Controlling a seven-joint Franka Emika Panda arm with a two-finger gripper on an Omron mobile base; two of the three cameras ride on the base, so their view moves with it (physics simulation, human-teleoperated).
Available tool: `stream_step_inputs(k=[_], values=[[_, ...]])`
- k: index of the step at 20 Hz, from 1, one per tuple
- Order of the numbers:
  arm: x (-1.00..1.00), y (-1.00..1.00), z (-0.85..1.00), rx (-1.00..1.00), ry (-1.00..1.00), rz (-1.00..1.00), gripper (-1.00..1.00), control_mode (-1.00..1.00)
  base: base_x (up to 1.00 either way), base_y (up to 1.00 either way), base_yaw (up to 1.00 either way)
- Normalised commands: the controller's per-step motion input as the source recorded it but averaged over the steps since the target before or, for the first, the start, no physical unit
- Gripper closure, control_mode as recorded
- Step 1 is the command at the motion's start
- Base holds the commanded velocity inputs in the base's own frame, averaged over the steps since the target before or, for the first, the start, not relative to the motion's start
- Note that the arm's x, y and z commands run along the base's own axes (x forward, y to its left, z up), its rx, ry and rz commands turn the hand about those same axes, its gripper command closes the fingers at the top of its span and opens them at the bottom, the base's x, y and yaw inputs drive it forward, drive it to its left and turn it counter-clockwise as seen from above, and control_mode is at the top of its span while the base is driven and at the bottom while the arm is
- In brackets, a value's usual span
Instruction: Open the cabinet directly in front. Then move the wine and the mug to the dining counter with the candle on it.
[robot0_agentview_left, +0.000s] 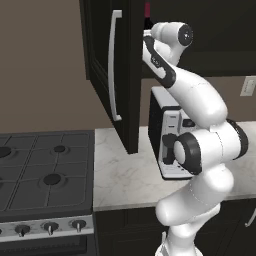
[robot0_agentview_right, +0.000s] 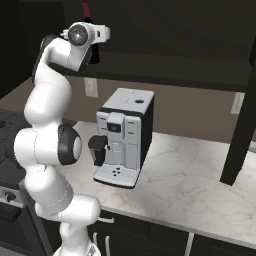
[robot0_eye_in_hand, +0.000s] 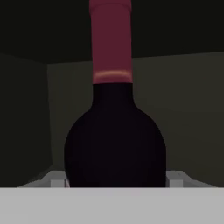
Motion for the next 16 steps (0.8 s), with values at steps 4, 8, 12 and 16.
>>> stream_step_inputs(k=[4, 8, 12, 16], values=[[-1.0, -0.19, 0.01, 0.02, -0.08, 0.0, 1.0, -1.0, 0.0, 0.0, 0.0], [-1.0, -0.35, 0.01, 0.06, -0.06, -0.03, 1.0, -1.0, 0.0, 0.0, 0.0], [-1.0, -0.4, 0.04, 0.07, -0.01, -0.03, 1.0, -1.0, 0.0, 0.0, 0.0], [-1.0, -0.45, 0.03, 0.07, 0.0, -0.01, 1.0, -1.0, 0.0, 0.0, 0.0]])
